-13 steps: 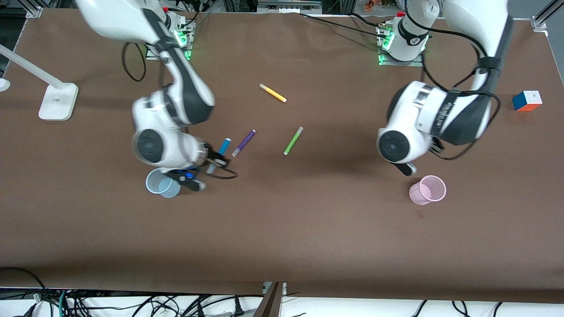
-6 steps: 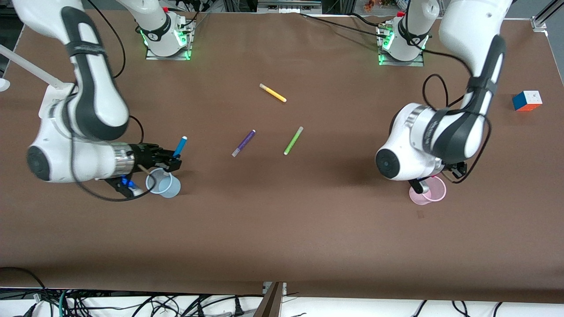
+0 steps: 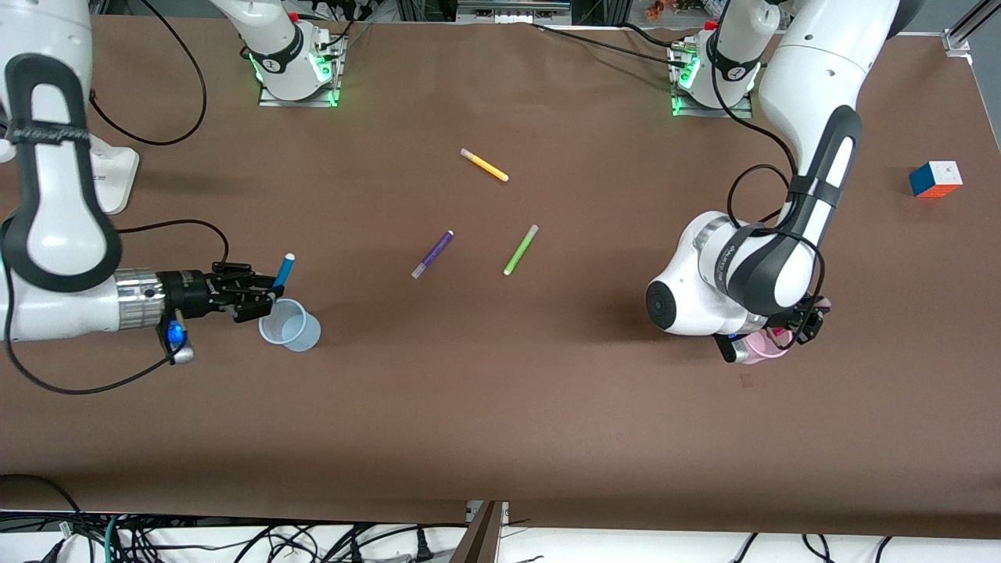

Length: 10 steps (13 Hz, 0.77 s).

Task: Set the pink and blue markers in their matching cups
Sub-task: 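Drop the blue marker into the blue cup while the left gripper drops pink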

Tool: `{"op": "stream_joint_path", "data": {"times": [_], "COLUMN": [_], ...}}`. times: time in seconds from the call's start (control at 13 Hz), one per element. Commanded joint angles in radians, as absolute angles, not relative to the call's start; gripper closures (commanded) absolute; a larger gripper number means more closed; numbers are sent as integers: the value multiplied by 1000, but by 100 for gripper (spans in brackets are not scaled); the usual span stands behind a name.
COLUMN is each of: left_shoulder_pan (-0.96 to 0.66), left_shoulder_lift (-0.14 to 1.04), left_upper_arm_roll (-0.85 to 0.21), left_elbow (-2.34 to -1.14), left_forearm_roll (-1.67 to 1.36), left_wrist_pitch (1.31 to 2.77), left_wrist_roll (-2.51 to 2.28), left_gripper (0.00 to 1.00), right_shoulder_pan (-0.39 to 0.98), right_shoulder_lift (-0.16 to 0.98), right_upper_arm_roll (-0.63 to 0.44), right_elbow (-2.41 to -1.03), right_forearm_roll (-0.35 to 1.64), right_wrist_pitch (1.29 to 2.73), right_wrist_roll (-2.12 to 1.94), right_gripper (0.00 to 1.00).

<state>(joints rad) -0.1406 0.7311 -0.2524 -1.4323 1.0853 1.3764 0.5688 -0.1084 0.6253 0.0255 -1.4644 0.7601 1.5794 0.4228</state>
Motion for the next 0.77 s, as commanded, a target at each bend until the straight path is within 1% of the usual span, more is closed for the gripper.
{"op": "stream_joint_path", "data": {"times": [0.0, 0.08, 0.15, 0.23, 0.46, 0.54, 0.69], "left_shoulder_pan": [-138, -138, -152, -153, -153, -149, -137], "left_shoulder_lift": [755, 755, 755, 755, 749, 743, 694], "left_upper_arm_roll": [-252, -252, -250, -250, -252, -253, -253], "left_elbow": [-1407, -1405, -1407, -1407, -1399, -1394, -1394], "left_forearm_roll": [1114, 1114, 1114, 1114, 1108, 1080, 895], "left_wrist_pitch": [1384, 1384, 1379, 1378, 1376, 1367, 1323], "left_wrist_roll": [578, 577, 571, 569, 560, 531, 358], "left_gripper": [74, 1, 0, 0, 0, 0, 0], "right_shoulder_pan": [-129, -149, -164, -178, -181, -186, -201], "right_shoulder_lift": [673, 702, 728, 750, 775, 778, 787], "right_upper_arm_roll": [44, 44, 43, 43, 43, 43, 43], "right_elbow": [-1448, -1447, -1447, -1447, -1445, -1445, -1445], "right_forearm_roll": [818, 872, 932, 949, 951, 951, 953], "right_wrist_pitch": [1560, 1560, 1559, 1557, 1562, 1560, 1557], "right_wrist_roll": [384, 370, 359, 335, 319, 318, 316], "right_gripper": [100, 100, 100, 100, 100, 100, 100]}}
